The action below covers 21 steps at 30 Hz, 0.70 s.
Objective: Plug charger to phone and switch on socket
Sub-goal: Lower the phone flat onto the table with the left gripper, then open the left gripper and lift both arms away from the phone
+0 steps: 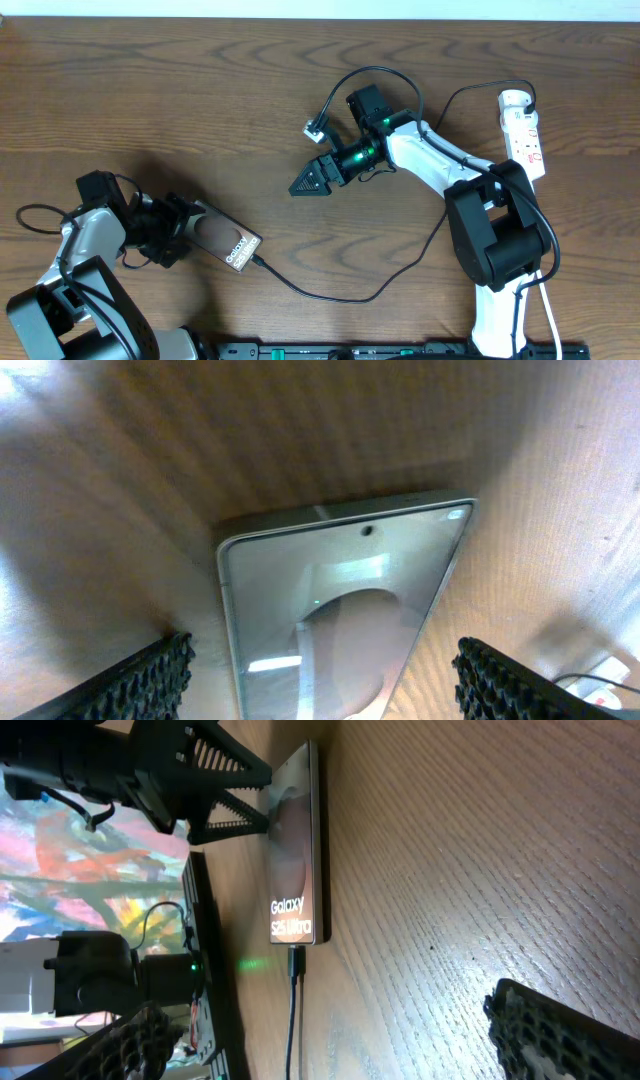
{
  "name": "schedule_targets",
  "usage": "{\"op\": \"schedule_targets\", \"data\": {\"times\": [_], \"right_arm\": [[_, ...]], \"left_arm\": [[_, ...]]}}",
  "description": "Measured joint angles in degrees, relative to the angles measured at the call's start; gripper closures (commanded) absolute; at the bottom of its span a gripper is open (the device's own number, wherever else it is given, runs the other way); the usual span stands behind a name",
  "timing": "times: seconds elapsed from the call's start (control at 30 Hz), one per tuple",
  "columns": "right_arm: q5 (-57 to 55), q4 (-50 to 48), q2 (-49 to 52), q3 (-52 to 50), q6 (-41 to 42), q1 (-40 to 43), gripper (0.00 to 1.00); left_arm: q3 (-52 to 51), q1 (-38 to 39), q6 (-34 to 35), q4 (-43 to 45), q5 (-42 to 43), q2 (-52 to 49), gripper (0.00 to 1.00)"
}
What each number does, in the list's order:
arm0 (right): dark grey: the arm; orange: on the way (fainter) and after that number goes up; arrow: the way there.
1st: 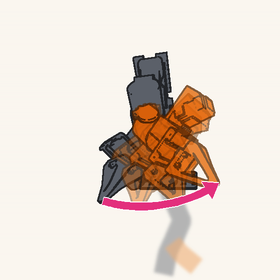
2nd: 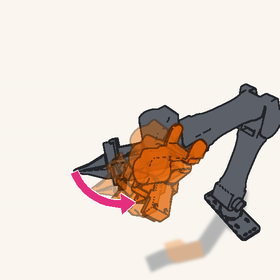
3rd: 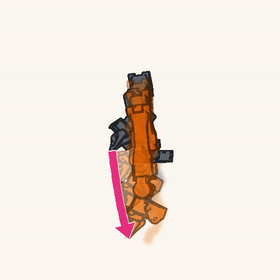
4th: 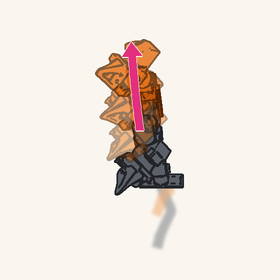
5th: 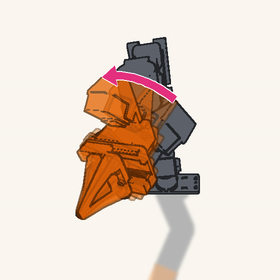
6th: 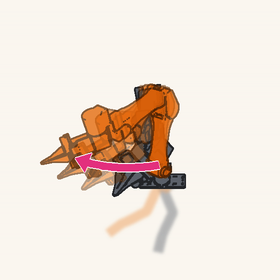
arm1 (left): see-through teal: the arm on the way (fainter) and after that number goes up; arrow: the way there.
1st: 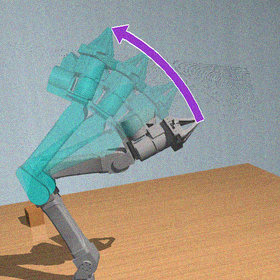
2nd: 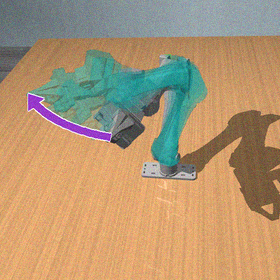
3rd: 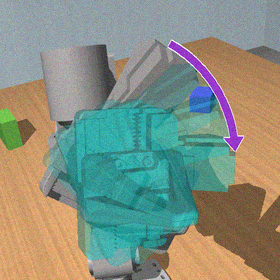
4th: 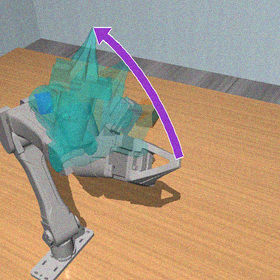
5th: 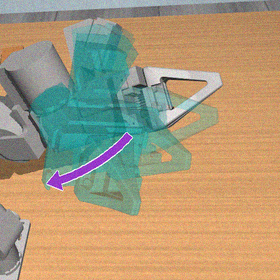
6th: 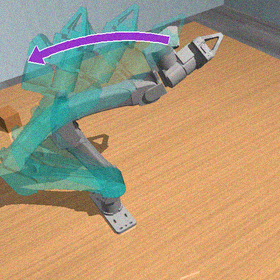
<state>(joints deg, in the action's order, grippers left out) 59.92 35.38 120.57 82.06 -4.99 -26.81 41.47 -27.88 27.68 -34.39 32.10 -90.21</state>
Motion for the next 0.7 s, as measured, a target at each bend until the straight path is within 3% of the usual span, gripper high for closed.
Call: {"op": "schedule_targets", "data": {"times": [0.2,0.33,0.53,0.7], "right_arm": [[0.0,0.0,0.0,0.0,0.0,0.0,0.01],[-0.1,0.0,0.0,0.0,0.1,0.0,0.01],[-5.8,1.9,0.0,0.8,4.3,0.3,0.01],[-15.9,11.7,0.0,6.5,6.8,1.7,0.01]], "left_arm": [[1.6,-0.1,-0.5,-7.5,-11.5,2.2,0.12],[6.0,-0.1,-2.8,-11.6,-16.6,9.0,0.12],[18.6,4.3,-8.8,-12.5,-14.7,21.3,0.12],[23.9,14.3,-13.0,-11.9,-12.5,20.5,0.11]]}}
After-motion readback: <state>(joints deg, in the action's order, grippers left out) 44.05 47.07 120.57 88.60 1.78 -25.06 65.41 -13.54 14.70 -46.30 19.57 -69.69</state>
